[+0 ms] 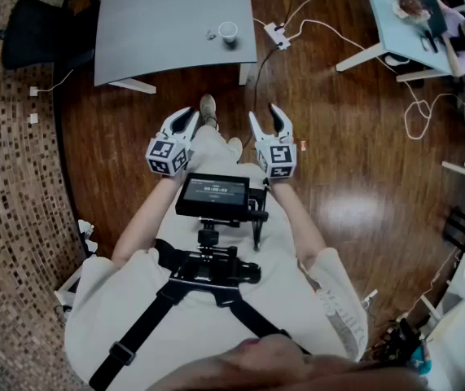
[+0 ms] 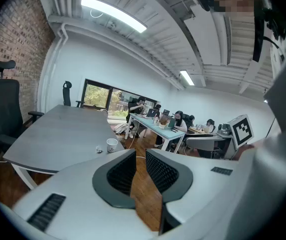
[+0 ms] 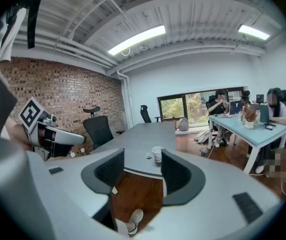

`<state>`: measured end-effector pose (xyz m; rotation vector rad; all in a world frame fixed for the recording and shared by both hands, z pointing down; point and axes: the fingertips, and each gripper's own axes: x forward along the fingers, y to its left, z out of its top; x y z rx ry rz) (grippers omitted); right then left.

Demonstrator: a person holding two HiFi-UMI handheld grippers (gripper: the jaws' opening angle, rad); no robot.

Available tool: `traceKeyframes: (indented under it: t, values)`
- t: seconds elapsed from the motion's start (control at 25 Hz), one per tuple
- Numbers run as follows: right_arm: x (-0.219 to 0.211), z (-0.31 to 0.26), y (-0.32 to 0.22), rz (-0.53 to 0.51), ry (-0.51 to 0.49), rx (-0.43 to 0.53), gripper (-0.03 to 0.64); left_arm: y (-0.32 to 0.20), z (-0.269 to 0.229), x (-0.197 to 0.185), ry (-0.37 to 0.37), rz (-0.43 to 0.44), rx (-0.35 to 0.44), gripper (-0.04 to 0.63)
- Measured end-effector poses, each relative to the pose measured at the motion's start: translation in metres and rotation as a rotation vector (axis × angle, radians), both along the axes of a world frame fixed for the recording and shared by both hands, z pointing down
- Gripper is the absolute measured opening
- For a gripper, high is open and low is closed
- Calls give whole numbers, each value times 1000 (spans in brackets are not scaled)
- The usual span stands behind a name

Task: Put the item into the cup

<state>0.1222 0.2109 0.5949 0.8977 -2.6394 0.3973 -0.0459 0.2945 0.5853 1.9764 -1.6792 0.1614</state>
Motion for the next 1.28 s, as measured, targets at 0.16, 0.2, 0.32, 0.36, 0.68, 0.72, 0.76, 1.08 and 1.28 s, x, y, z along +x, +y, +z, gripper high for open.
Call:
traceKeyframes:
  t: [0.16, 0.2, 0.32, 0.36, 0.68, 0.72, 0.76, 1.08, 1.28]
  values:
    - [-6, -11, -8, 7, 0, 4, 245, -10, -2, -6, 1, 3, 2, 60]
    - [-7, -8, -11, 10, 3, -2, 245, -14, -2, -8, 2, 5, 2, 60]
    - [-12, -6, -20, 17, 3, -10, 245, -28, -1, -13, 3, 13, 0, 60]
    - [-15, -7, -23, 17, 1, -10, 245, -32, -1, -15, 3, 18, 1, 60]
    - [-41, 3, -55, 25, 10, -24, 245, -79, 6, -36, -3, 70, -7, 60]
    - [-45, 2, -61, 27, 7, -24, 245, -86, 5, -41, -4, 72, -9, 60]
    - [-50, 0, -67, 28, 3, -24, 244, -93, 5, -44, -5, 75, -11, 60]
    - [-82, -5, -111, 34, 4, -26, 244, -147, 11, -65, -25, 136, -29, 60]
    - [-92, 5, -129, 51, 20, -44, 244, -169, 16, -75, -34, 175, -53, 60]
